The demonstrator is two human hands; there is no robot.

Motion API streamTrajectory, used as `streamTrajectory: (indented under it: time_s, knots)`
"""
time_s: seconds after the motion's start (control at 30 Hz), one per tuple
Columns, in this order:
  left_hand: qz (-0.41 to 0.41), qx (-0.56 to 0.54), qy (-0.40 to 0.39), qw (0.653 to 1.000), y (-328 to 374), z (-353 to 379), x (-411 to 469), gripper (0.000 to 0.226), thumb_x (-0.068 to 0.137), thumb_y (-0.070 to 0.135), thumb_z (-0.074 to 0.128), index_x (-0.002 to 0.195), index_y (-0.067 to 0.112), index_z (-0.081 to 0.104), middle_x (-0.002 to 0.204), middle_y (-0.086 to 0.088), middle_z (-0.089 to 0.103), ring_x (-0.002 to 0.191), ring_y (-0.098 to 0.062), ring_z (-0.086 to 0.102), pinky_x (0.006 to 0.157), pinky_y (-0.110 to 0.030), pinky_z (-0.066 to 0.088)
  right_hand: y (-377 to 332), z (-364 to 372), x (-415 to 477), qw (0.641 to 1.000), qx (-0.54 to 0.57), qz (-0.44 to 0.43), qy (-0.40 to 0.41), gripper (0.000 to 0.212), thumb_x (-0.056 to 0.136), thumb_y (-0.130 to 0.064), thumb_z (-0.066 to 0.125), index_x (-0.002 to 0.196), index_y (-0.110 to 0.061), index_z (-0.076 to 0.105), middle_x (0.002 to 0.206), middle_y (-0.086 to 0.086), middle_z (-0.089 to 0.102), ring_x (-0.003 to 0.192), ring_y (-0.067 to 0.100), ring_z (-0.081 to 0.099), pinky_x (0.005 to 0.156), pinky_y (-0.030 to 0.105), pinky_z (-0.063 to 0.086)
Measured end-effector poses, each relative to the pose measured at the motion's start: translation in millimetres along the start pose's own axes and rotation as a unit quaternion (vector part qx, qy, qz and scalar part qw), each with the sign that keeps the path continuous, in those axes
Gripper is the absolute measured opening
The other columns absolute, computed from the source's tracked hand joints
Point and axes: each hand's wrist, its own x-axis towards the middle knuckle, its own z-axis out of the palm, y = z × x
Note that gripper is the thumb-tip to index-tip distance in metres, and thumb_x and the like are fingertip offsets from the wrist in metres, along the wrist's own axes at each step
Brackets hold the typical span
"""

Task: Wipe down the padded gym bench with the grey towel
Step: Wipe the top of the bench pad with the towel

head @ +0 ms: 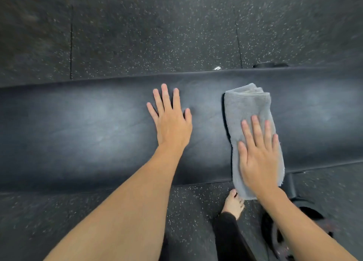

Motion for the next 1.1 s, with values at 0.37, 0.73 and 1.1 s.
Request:
streamTrajectory:
  time_s: [0.37, 0.73, 1.1]
  knots:
    - [-0.036, 0.107, 0.061, 0.992, 15.1, 31.0, -11.0, 0.064, 0.104, 0.033, 0.021, 0.164, 0.012, 0.015, 0.173, -0.017, 0.009, 0.16, -0.038, 0.008, 0.125, -0.064, 0.014, -61.7, 8.4, 106.4, 0.997, 0.023, -0.065, 0.036, 0.062, 0.107, -0.048, 0.029, 0.162, -0.022, 0.023, 0.171, 0.007, 0.016, 0.158, 0.036, 0.009, 0.125, 0.06, 0.012]
    - [-0.034, 0.07, 0.089, 0.993, 13.8, 29.2, -13.2, 0.064, 0.103, 0.035, 0.023, 0.163, 0.013, 0.021, 0.173, -0.012, 0.011, 0.16, -0.035, 0.008, 0.127, -0.061, 0.008, 44.1, -23.1, 194.3, 0.997, 0.028, -0.064, 0.011, 0.058, 0.107, -0.048, 0.028, 0.159, -0.023, 0.033, 0.169, 0.003, 0.025, 0.158, 0.03, 0.013, 0.126, 0.054, 0.007]
    - [0.065, -0.061, 0.076, 0.993, 86.9, 38.3, -15.8, 0.058, 0.103, 0.015, 0.042, 0.159, 0.006, 0.029, 0.171, -0.013, 0.018, 0.159, -0.032, 0.013, 0.126, -0.059, 0.009, 91.1, -23.0, 67.6, 0.999, 0.028, -0.018, 0.03, 0.057, 0.109, -0.035, 0.033, 0.163, -0.025, 0.02, 0.172, 0.001, 0.012, 0.159, 0.028, 0.005, 0.127, 0.052, 0.012]
